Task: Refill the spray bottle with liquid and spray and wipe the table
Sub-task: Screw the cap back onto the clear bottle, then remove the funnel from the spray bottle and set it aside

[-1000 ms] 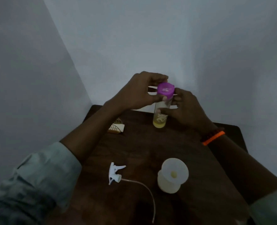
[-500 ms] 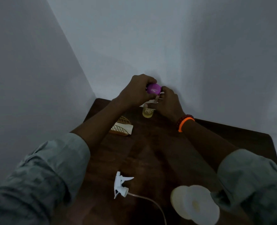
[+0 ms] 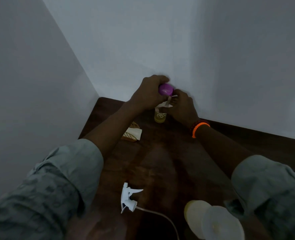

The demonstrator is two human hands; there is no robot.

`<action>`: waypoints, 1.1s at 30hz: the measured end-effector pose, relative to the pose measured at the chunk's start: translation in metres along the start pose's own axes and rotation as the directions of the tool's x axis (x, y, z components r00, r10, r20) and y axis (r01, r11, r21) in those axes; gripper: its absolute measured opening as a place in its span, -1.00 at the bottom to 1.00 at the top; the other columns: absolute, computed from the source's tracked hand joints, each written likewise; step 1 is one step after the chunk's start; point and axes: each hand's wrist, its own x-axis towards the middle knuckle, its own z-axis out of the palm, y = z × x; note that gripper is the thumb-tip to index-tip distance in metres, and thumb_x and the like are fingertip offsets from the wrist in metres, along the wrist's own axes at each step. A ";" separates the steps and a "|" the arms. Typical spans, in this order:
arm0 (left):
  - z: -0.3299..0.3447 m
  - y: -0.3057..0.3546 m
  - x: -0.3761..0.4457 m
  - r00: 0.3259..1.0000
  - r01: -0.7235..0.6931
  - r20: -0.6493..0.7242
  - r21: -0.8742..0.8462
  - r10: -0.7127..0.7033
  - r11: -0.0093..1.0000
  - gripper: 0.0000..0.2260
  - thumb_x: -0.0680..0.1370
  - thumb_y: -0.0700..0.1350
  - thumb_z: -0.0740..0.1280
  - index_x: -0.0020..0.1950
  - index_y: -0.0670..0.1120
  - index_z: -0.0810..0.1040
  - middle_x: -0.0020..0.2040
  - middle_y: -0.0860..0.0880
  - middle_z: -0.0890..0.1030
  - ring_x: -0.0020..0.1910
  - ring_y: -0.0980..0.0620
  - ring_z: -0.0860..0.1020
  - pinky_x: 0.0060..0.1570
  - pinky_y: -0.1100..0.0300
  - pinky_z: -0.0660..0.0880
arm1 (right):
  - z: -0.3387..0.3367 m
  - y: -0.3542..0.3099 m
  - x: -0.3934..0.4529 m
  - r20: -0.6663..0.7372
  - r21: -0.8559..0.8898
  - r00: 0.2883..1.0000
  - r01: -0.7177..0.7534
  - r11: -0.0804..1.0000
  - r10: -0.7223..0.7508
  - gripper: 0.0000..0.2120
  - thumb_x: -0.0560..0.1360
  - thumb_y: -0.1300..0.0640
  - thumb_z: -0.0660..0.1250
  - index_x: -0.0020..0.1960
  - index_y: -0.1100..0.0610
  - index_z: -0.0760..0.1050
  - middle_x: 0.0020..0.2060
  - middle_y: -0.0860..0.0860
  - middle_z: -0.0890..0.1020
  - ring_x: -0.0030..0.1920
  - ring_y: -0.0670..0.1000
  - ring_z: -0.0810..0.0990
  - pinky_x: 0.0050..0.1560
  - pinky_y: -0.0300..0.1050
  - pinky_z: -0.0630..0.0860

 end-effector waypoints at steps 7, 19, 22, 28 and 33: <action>-0.009 0.014 -0.008 0.997 0.079 -0.028 0.040 -0.077 0.996 -0.43 0.38 -0.09 0.58 0.35 -0.19 0.53 0.29 -0.13 0.59 0.24 -0.04 0.57 0.19 0.26 0.48 | -0.035 -0.004 -0.016 -0.070 -0.008 0.985 -0.161 0.987 0.160 -0.33 0.22 -0.11 0.64 0.21 0.15 0.51 0.04 0.05 0.66 0.03 -0.03 0.65 -0.02 -0.14 0.63; 0.018 0.115 -0.172 0.974 0.219 0.114 -0.242 -0.196 0.945 -0.76 0.56 -0.02 0.39 0.23 0.06 0.62 0.09 0.15 0.66 0.07 0.31 0.59 0.12 0.35 0.52 | -0.133 -0.003 -0.184 -0.173 0.100 0.945 -0.263 0.960 0.277 -0.72 0.37 -0.05 0.56 -0.02 0.07 0.64 -0.17 -0.02 0.72 -0.12 -0.10 0.70 -0.03 -0.15 0.63; 0.045 0.132 -0.217 0.918 0.367 0.259 -0.276 -0.298 0.889 -0.79 0.53 0.02 0.42 0.17 0.10 0.65 0.04 0.17 0.68 0.03 0.29 0.62 0.09 0.23 0.58 | -0.140 -0.005 -0.237 -0.091 0.102 0.947 -0.299 0.949 0.308 -0.78 0.43 0.00 0.51 0.00 0.09 0.65 -0.15 -0.01 0.71 -0.12 -0.11 0.69 -0.07 -0.21 0.62; 0.076 0.158 -0.268 0.797 0.572 0.458 -0.362 -0.394 0.736 -0.88 0.56 -0.03 0.40 0.02 -0.02 0.70 -0.12 0.01 0.73 -0.15 0.06 0.71 -0.07 0.07 0.67 | -0.146 -0.001 -0.314 0.086 0.151 0.910 -0.414 0.898 0.405 -0.79 0.57 0.03 0.33 -0.05 0.15 0.66 -0.17 0.07 0.71 -0.23 -0.13 0.67 -0.21 -0.23 0.57; 0.079 0.171 -0.281 0.757 0.646 0.489 -0.466 -0.433 0.605 -0.83 0.62 -0.18 0.31 0.04 -0.22 0.66 -0.09 -0.14 0.71 -0.18 -0.02 0.72 -0.20 0.19 0.65 | -0.141 0.005 -0.339 0.185 0.163 0.891 -0.445 0.881 0.415 -0.74 0.64 0.07 0.22 0.07 0.20 0.63 -0.12 0.20 0.70 -0.19 0.14 0.69 -0.25 -0.08 0.64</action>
